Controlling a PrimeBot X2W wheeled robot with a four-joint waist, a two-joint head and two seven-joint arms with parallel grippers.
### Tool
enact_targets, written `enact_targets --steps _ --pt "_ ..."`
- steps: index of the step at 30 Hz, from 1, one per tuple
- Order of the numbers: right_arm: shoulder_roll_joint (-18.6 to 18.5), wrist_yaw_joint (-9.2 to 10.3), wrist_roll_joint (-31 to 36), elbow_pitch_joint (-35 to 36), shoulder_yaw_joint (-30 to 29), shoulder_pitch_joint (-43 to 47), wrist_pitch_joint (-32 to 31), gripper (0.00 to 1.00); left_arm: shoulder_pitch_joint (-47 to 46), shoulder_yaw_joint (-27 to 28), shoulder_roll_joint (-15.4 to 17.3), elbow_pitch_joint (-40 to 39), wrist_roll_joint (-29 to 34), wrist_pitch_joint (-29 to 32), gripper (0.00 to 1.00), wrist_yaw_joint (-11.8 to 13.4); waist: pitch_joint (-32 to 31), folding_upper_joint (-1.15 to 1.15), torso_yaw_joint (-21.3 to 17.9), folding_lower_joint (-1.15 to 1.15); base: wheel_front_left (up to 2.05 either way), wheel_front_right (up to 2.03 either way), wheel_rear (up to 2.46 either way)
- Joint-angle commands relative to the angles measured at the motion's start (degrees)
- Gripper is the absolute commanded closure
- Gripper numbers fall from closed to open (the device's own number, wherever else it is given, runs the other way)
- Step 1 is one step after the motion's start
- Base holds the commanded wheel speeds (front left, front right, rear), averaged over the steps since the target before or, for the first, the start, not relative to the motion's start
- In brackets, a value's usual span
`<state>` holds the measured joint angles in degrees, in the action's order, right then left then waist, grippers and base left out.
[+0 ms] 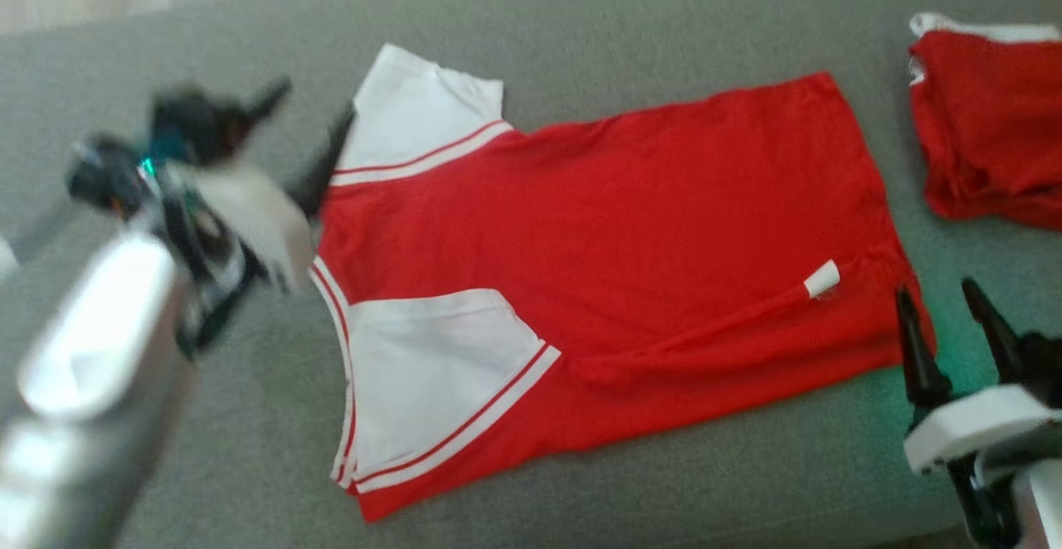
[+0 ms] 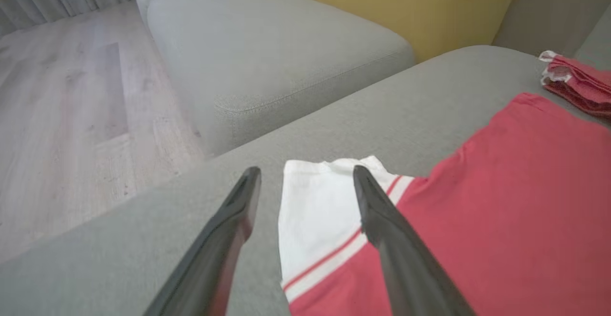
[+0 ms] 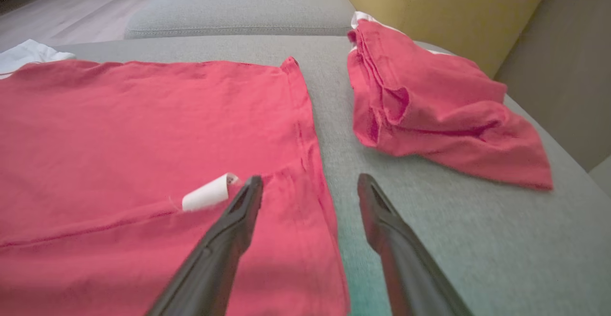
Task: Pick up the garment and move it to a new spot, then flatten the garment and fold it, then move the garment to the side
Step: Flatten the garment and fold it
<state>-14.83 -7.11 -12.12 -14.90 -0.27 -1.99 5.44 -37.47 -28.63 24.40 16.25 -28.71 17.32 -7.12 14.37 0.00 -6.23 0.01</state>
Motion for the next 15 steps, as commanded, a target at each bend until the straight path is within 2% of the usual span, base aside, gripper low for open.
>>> enact_targets --steps 1,8,11,15 --pt "-0.8 -0.37 0.4 2.2 1.1 -1.8 0.1 0.0 -4.2 1.8 2.5 -0.8 -1.2 1.5 0.0 -0.1 3.3 0.0 -1.6 -0.01 0.0 0.0 0.0" --pt "0.2 -0.37 0.6 3.2 3.2 -5.7 0.8 0.0 -20.1 -1.8 4.0 7.7 -9.0 15.7 0.0 -0.3 10.8 0.0 -5.0 -0.01 0.0 0.0 0.0" --pt "0.6 -0.37 0.5 2.6 4.1 -7.3 1.4 0.0 -23.9 -3.8 5.1 11.5 -9.6 19.0 0.0 -0.3 13.0 0.0 -6.4 -0.01 0.0 0.0 0.0" --pt "0.9 -0.37 0.5 1.7 4.6 -8.6 2.3 0.0 -26.6 -6.2 6.3 15.6 -9.6 20.4 0.0 -0.4 14.5 0.0 -8.0 -0.01 0.0 0.0 0.0"
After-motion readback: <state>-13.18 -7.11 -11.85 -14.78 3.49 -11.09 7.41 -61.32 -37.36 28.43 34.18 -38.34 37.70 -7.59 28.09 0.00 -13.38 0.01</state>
